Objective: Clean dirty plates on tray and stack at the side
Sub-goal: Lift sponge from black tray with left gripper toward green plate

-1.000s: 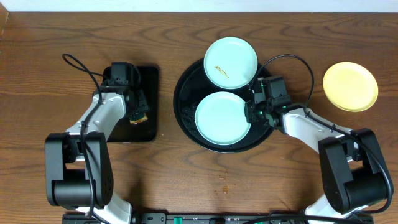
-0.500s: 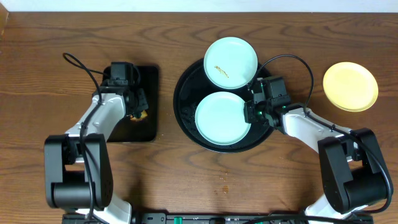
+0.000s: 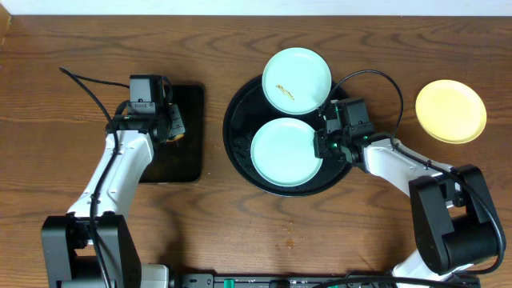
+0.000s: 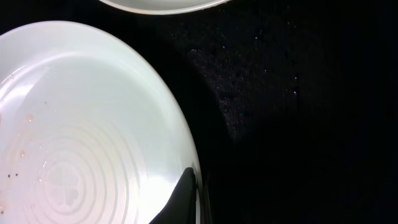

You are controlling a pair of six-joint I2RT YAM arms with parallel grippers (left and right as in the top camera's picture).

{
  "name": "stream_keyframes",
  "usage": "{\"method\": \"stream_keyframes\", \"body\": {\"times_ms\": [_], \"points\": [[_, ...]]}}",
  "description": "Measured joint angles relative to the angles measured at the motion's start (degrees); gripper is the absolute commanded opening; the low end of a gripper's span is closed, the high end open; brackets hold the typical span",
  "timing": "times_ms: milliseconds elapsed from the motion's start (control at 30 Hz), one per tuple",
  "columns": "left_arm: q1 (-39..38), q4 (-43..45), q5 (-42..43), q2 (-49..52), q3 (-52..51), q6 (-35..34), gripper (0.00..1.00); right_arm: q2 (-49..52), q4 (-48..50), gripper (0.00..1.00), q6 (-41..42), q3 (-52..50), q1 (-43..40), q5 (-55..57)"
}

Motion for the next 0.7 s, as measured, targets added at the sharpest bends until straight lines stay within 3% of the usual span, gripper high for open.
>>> {"method": "stream_keyframes", "body": {"times_ms": [433, 700], "points": [[-0.26, 2.56, 0.92, 0.0, 0.0, 2.89, 0.07, 0.0, 0.02, 0.01, 0.02, 0.0, 0.0, -0.02], [-6.25, 2.14, 18.12, 0.0, 0.0, 1.07, 0.07, 0.0, 0.02, 0.01, 0.02, 0.0, 0.0, -0.02]]}}
